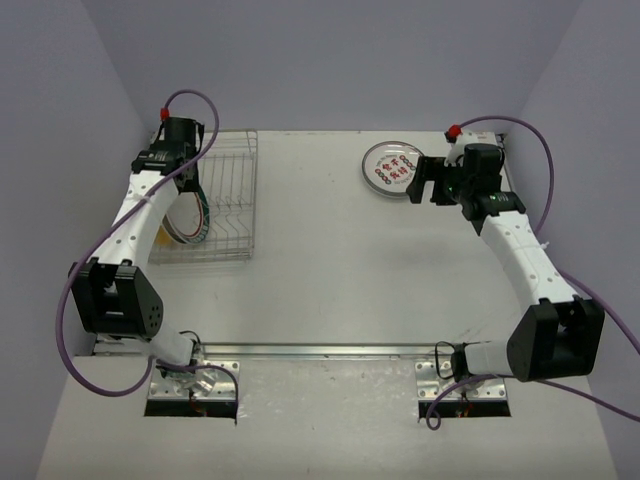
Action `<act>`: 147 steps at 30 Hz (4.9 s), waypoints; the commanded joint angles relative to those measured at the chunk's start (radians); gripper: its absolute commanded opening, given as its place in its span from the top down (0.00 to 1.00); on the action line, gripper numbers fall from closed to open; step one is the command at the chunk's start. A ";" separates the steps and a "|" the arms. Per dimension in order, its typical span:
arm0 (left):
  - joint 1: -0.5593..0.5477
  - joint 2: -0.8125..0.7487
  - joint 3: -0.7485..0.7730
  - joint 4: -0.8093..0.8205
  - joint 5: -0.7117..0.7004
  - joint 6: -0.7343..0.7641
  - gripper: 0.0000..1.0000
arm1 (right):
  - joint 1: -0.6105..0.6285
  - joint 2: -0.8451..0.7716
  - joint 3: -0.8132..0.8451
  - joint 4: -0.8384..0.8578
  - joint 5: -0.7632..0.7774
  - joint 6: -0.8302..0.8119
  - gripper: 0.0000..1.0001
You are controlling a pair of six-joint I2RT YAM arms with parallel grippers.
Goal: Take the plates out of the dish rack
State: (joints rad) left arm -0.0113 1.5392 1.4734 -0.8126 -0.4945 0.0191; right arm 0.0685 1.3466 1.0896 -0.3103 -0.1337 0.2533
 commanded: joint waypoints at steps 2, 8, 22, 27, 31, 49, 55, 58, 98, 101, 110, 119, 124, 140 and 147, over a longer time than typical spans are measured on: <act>0.011 0.010 0.045 0.047 -0.048 0.009 0.55 | 0.004 -0.027 -0.019 0.048 -0.017 0.003 0.01; 0.046 0.023 0.044 0.070 -0.005 0.029 0.55 | 0.004 -0.033 -0.020 0.058 -0.023 0.005 0.01; 0.074 0.071 0.039 0.085 0.072 0.073 0.62 | 0.004 -0.029 -0.003 0.051 -0.040 0.012 0.01; 0.082 0.095 0.016 0.100 0.084 0.075 0.64 | 0.002 -0.029 0.000 0.043 -0.043 0.014 0.01; 0.093 0.105 -0.006 0.128 0.088 0.080 0.64 | 0.004 -0.031 -0.001 0.042 -0.041 0.012 0.01; 0.096 0.003 -0.018 0.168 0.077 0.127 1.00 | 0.004 -0.047 -0.017 0.045 -0.067 0.020 0.01; 0.090 -0.058 0.049 0.162 0.041 0.168 1.00 | 0.004 -0.040 -0.020 0.046 -0.079 0.027 0.01; 0.079 -0.088 0.076 0.170 0.024 0.194 1.00 | 0.005 -0.035 -0.016 0.048 -0.086 0.034 0.01; -0.088 -0.327 -0.098 0.045 1.268 0.047 1.00 | 0.374 0.167 0.180 0.182 -0.558 0.173 0.16; -0.090 -0.329 -0.102 0.044 1.274 0.048 1.00 | 0.402 0.194 0.196 0.180 -0.573 0.175 0.31; -0.090 -0.325 -0.086 0.040 1.190 0.042 0.77 | 0.431 0.200 0.145 0.207 -0.676 0.158 0.94; -0.088 -0.348 -0.086 0.088 0.798 0.002 0.00 | 0.293 0.221 0.085 0.253 -0.651 0.261 1.00; -0.088 -0.362 -0.089 0.120 0.553 -0.062 0.00 | 0.083 0.344 0.171 0.214 -0.553 0.360 1.00; -0.088 -0.370 -0.123 0.130 0.356 -0.126 0.00 | -0.141 0.704 0.596 0.115 -0.167 0.377 1.00; -0.088 -0.380 -0.128 0.126 0.343 -0.121 0.00 | -0.155 0.780 0.610 0.116 -0.149 0.374 1.00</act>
State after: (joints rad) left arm -0.0933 1.1952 1.3479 -0.7208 -0.1281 -0.0948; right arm -0.0822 2.1097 1.6485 -0.2381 -0.2934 0.6124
